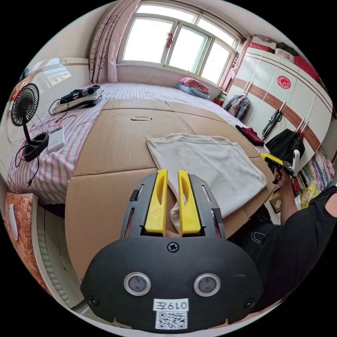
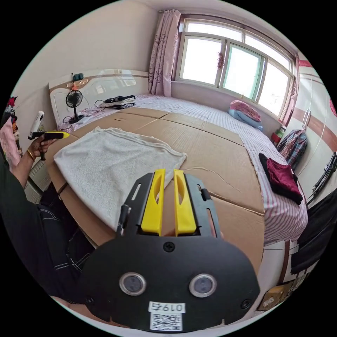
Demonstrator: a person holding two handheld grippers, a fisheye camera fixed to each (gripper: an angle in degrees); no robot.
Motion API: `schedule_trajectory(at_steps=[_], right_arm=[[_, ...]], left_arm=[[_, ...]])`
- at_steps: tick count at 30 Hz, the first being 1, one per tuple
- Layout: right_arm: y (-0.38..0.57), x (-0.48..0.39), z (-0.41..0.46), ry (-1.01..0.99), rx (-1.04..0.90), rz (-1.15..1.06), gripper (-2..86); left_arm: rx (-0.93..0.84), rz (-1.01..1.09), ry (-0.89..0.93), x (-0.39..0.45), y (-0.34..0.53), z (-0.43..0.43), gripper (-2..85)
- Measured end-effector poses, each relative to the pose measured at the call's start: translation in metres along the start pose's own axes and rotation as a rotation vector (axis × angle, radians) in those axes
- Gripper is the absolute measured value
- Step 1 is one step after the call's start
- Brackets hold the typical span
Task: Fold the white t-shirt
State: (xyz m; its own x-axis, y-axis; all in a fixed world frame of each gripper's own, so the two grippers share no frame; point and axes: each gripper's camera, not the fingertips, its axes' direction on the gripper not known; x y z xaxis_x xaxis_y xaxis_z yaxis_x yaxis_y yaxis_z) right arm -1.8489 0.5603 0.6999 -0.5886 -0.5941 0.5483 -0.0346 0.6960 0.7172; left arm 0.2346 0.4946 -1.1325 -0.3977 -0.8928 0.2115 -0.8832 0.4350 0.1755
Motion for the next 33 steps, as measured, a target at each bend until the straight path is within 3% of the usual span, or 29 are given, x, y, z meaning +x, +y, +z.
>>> schedule_trajectory(at_steps=[5,14,25,33], right_arm=[[0.012,-0.039,0.020,-0.018,-0.024,-0.089,5.2],[0.030,-0.030,0.065,-0.074,-0.134,0.094,2.4],[0.045,-0.029,0.111,-0.059,-0.272,0.120,-0.8],[0.048,-0.002,0.120,-0.072,-0.266,0.168,-0.9]], left_arm=[[-0.093,0.006,-0.079,0.039,0.030,-0.007,6.9],[-0.200,-0.063,-0.047,0.055,0.029,0.004,2.6],[-0.201,-0.033,-0.065,0.078,0.038,-0.009,1.2],[-0.201,-0.047,-0.031,0.078,0.047,-0.021,1.2]])
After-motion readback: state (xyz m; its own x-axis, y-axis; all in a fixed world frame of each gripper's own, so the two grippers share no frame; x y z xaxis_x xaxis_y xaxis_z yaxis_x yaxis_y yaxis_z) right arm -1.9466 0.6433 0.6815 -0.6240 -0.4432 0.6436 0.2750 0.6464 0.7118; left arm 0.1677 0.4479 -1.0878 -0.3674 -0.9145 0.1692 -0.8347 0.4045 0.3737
